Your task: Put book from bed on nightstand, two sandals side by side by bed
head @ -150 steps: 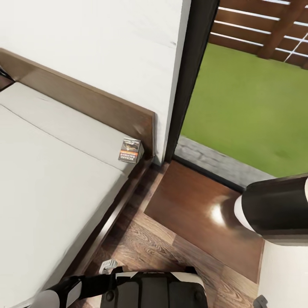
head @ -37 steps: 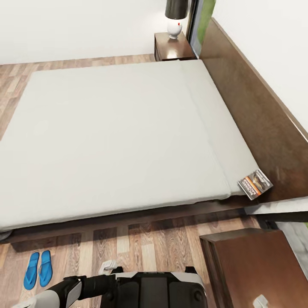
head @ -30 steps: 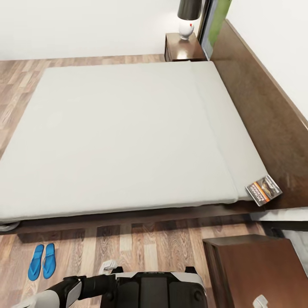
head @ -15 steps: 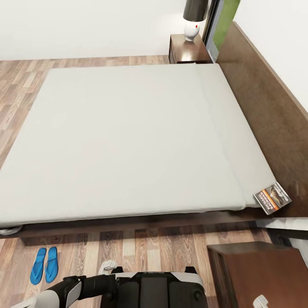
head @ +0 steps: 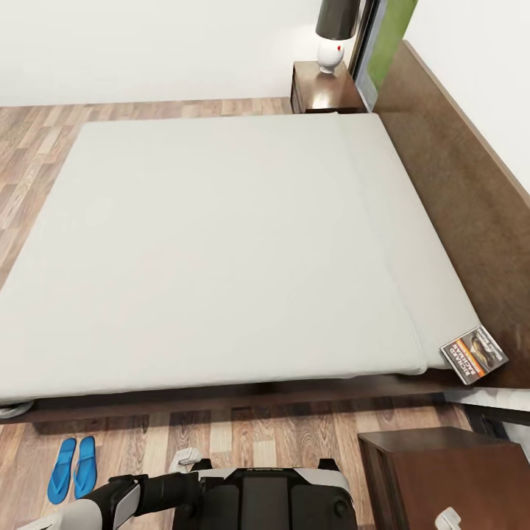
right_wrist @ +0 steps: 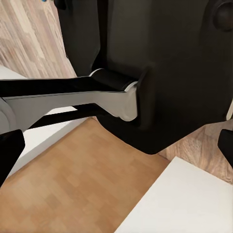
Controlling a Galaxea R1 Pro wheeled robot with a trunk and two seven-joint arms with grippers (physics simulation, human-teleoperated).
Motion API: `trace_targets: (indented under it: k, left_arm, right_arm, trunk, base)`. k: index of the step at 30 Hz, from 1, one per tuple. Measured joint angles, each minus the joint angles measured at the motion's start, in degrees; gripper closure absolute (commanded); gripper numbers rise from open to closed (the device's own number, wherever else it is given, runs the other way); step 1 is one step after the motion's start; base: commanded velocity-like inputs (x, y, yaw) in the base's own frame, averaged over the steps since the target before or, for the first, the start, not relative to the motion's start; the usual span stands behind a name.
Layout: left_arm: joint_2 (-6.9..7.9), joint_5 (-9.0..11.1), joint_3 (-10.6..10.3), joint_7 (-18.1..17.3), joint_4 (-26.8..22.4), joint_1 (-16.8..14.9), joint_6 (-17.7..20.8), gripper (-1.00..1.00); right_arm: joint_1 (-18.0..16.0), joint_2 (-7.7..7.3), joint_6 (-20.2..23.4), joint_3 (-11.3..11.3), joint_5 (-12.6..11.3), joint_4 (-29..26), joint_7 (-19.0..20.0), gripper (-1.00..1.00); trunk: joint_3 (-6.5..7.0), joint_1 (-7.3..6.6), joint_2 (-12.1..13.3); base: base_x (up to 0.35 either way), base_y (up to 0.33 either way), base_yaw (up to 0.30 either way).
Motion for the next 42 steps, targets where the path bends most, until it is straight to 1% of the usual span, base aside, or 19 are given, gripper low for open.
trace_targets:
  k: [10,19,38,40,41,42]
  left_arm:
    - [0.0,0.0,0.0,0.0,0.0,0.0,0.0,-1.0]
    - [0.0,0.0,0.0,0.0,0.0,0.0,0.0,-1.0]
    - [-0.01,0.0,0.0,-0.1,0.0,0.0,0.0,-1.0]
    - [-0.01,-0.1,0.0,-0.1,0.0,0.0,0.0,-1.0]
    - [0.0,0.0,0.0,-0.1,0.0,0.0,0.0,-1.0]
    - [0.0,0.0,0.0,-0.1,0.0,0.0,0.0,-1.0]
  right_arm:
    - [0.0,-0.01,0.0,0.0,0.0,0.0,0.0,-1.0]
    - [0.0,0.0,0.0,0.0,0.0,0.0,0.0,-1.0]
    - [0.0,-0.1,0.0,-0.1,-0.2,0.0,-0.1,-1.0]
    - [0.0,-0.35,0.0,-0.2,-1.6,0.0,-0.1,-1.0]
    - [0.0,-0.48,0.0,-0.3,-3.2,0.1,-0.1,-1.0]
    - [0.0,-0.61,0.0,-0.5,-5.5,0.1,-0.1,-1.0]
  trunk:
    - [0.0,0.0,0.0]
    - [0.0,0.0,0.0]
    - [0.0,0.0,0.0]
    - [0.0,0.0,0.0]
    - [0.0,0.0,0.0]
    - [0.0,0.0,0.0]
  base:
    - [0.0,0.0,0.003]
    - [0.0,0.0,0.108]
    - [0.0,0.0,0.003]
    - [0.0,0.0,0.0]
    - [0.0,0.0,0.0]
    - [0.0,0.0,0.0]
